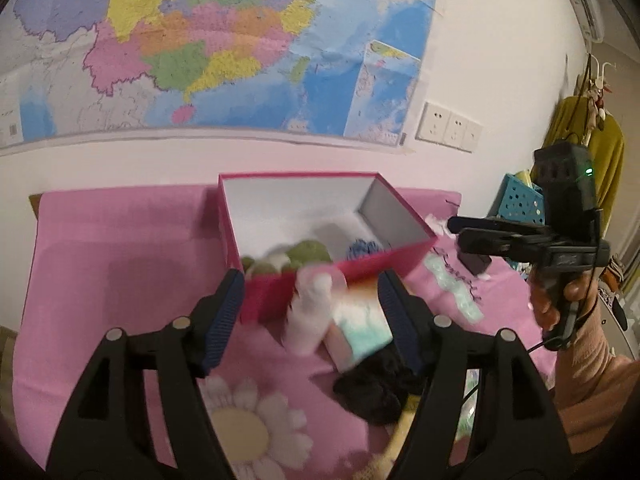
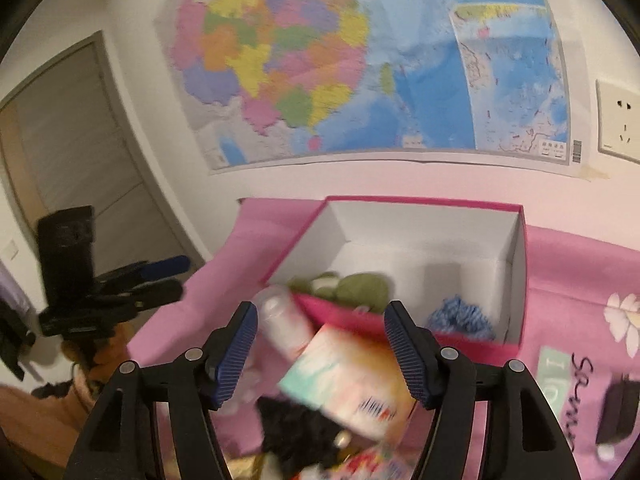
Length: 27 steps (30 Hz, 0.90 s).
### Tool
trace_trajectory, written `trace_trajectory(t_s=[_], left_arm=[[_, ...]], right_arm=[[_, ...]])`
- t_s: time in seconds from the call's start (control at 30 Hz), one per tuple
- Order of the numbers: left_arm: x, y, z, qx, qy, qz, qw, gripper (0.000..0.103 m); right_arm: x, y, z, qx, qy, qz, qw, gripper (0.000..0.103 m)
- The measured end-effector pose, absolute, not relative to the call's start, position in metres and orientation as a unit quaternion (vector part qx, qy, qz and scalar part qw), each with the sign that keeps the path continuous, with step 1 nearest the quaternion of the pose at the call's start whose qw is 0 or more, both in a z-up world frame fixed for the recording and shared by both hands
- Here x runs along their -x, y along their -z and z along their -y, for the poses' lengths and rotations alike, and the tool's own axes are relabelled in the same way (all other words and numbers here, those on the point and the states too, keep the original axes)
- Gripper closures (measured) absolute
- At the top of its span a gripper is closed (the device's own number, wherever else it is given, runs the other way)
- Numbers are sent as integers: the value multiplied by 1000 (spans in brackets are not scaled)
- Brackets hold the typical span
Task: Organize soft objects
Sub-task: 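Move the right gripper back down to the beige teddy bear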
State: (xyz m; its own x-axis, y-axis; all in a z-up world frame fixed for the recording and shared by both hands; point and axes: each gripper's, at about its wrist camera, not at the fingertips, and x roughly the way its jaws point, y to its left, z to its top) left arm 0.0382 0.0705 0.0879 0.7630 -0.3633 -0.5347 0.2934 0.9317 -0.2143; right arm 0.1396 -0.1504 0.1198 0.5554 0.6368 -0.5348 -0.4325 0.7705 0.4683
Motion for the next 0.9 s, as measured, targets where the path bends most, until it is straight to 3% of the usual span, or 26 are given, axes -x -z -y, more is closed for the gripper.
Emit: trace_trajectory(t_s=[0.4, 0.63, 0.9], left_arm=[[19, -19, -52, 93, 222, -377, 894, 33], [41, 0, -37, 94, 252, -408, 873, 33], [65, 5, -81, 108, 203, -413, 881, 33]], right_arm=[[-69, -69, 115, -96, -345, -437, 825, 36], [-57, -48, 81, -54, -348, -466, 811, 52], [-39, -63, 57, -74, -423, -435, 791, 52]])
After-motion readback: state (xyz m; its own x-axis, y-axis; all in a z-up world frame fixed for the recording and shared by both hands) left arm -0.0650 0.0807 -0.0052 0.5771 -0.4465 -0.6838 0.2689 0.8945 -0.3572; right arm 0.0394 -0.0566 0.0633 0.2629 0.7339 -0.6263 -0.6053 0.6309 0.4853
